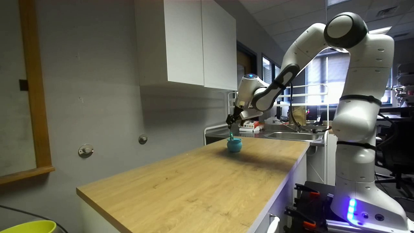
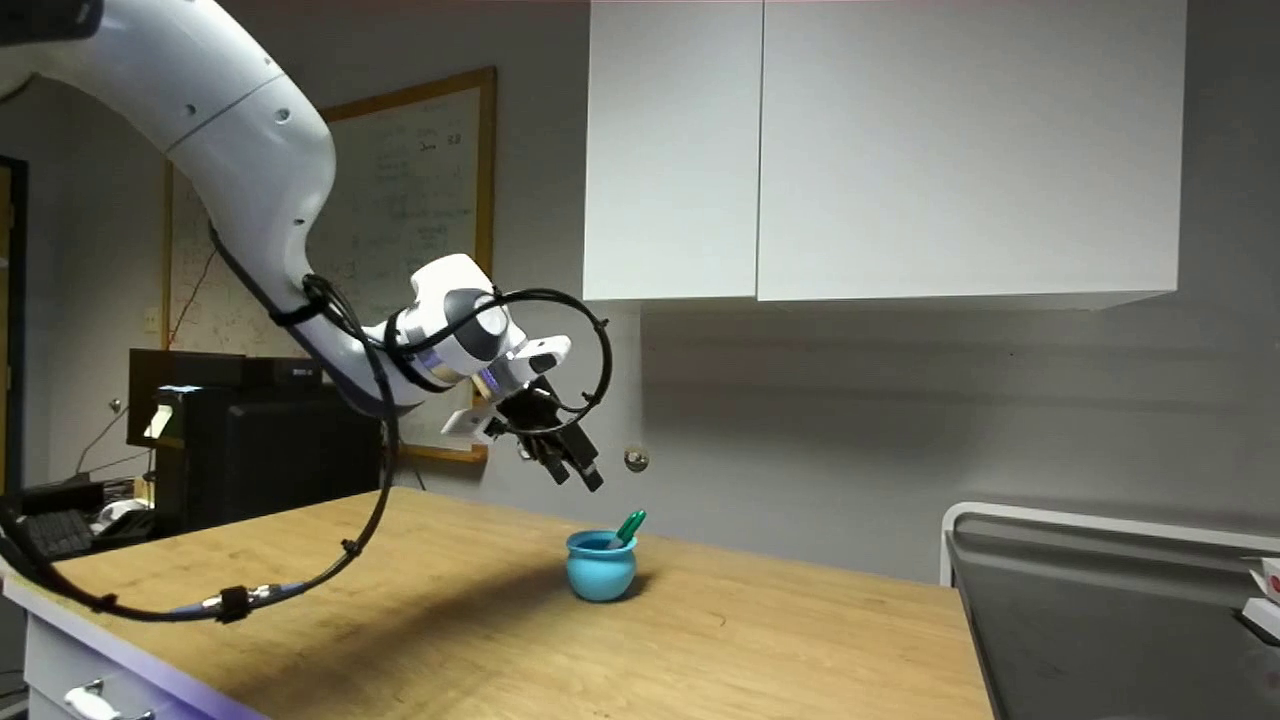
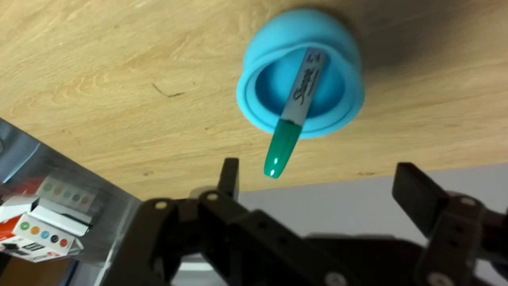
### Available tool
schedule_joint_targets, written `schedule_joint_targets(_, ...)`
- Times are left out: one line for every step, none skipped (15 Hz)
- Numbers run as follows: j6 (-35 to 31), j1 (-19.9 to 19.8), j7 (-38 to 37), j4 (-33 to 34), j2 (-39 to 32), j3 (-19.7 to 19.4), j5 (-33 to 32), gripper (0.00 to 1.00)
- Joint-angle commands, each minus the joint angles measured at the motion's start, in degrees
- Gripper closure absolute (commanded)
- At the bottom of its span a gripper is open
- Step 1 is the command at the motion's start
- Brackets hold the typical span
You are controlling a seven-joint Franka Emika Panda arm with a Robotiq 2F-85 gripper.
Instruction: Put the pen in the bowl
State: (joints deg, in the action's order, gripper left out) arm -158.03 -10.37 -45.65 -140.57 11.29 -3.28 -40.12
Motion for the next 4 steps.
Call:
schedule_joint_targets(5.36,10.64,15.95,-5.76,6.02,-5.78,15.76,0.0)
schedule_joint_targets(8.51,13.93,20.58,-6.24,7.74,-7.58,20.23,0.0)
schedule_joint_targets(12.12,16.48,25.01,-6.4,9.58,-8.96,23.92,0.0)
schedule_joint_targets(16.07,16.65,29.28,-6.09,11.42,-8.74,27.06,0.0)
